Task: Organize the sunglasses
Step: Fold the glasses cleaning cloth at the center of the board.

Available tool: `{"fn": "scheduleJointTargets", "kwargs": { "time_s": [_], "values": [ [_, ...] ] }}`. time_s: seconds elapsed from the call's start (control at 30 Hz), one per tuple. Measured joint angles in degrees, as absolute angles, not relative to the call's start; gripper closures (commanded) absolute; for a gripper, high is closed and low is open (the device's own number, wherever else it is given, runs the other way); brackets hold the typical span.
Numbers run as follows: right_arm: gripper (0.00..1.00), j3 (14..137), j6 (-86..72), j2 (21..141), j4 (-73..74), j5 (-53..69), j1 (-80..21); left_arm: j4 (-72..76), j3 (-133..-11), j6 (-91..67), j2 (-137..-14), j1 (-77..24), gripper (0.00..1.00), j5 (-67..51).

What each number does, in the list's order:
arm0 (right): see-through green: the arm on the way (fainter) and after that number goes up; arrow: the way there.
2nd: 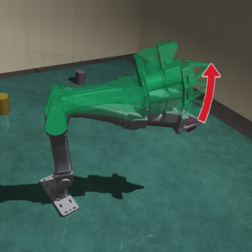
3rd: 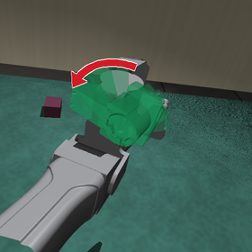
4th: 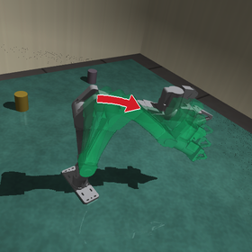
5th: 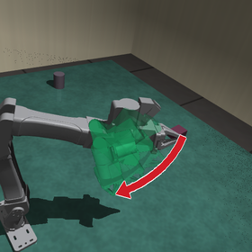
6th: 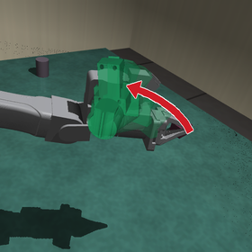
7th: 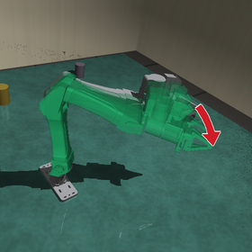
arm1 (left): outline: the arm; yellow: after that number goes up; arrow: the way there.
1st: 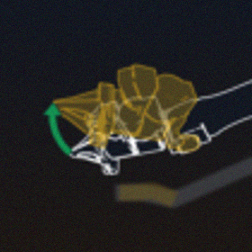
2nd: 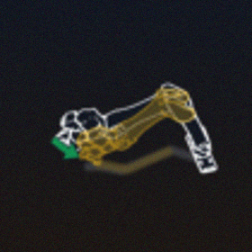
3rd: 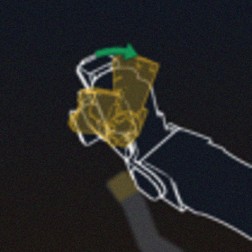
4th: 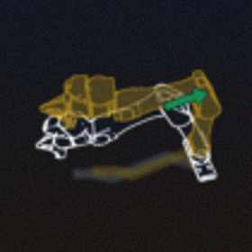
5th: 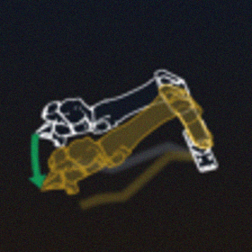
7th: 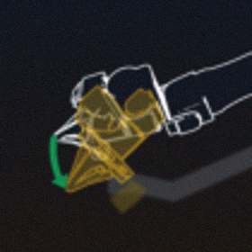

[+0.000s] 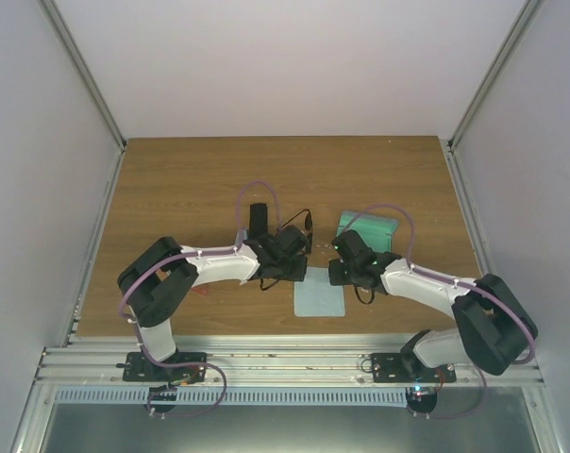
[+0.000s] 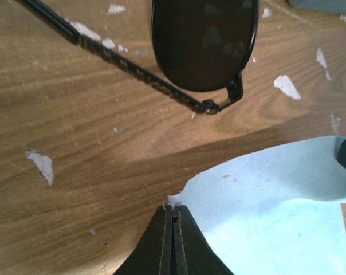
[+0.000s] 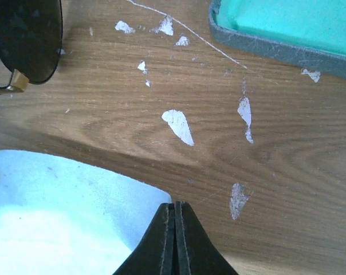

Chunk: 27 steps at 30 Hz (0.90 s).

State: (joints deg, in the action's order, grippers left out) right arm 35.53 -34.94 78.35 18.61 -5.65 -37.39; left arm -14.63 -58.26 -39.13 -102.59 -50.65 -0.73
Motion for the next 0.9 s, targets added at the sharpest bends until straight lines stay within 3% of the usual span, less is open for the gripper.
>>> {"fn": "scheduleJointTargets", "kwargs": {
  "time_s": [0.9],
  "values": [
    [0.99,31.7,-37.34,73.06,19.38,-0.97,-37.47,-10.52,-49.63,-34.35,-95.39,-50.35,1.0,-7.99]
  ]
}}
